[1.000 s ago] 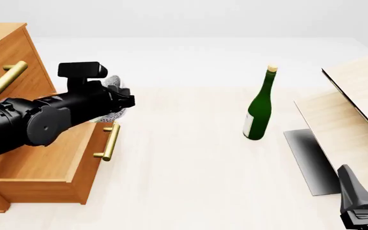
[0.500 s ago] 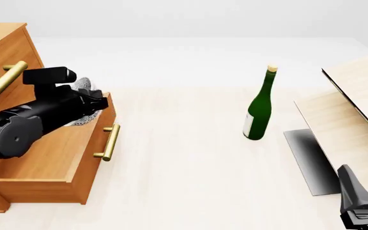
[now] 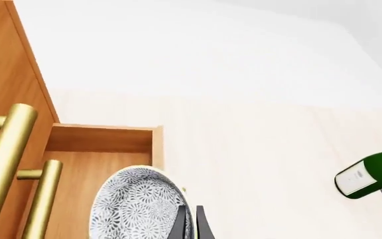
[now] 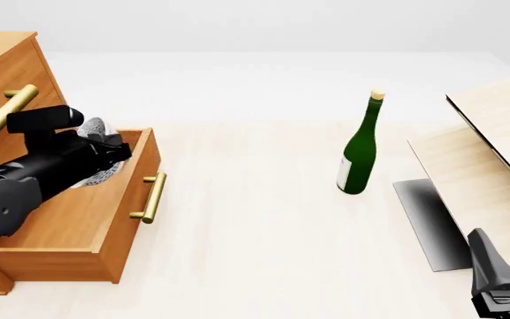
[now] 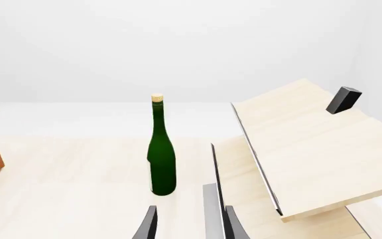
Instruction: Put the bowl in the bottom drawer of the cabinet.
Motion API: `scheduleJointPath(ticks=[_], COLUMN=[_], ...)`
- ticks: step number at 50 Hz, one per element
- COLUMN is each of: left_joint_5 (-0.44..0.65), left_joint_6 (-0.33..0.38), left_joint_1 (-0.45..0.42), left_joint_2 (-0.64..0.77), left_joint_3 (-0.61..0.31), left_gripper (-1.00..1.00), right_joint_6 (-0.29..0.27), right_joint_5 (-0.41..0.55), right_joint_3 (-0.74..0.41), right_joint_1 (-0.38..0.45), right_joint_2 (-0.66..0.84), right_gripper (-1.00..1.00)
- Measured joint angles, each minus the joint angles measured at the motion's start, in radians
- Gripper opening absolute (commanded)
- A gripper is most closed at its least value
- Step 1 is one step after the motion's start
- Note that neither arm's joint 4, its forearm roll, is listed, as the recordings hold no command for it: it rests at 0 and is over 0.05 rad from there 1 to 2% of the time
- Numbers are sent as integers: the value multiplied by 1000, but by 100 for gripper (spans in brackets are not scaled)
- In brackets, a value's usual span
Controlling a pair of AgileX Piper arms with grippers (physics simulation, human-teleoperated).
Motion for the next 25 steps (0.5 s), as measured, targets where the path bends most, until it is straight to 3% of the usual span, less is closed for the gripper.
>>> scheduleJointPath(ticks=[25], left_joint_5=[-37], left_joint_6=[-32], left_joint_1=[36], left_joint_2=[-38], left_joint_3=[89], left_gripper=[-100], right_joint_6=[0], right_joint_5=[0], right_joint_3=[0], right_joint_1=[0], right_joint_2=[0], right_gripper=[100])
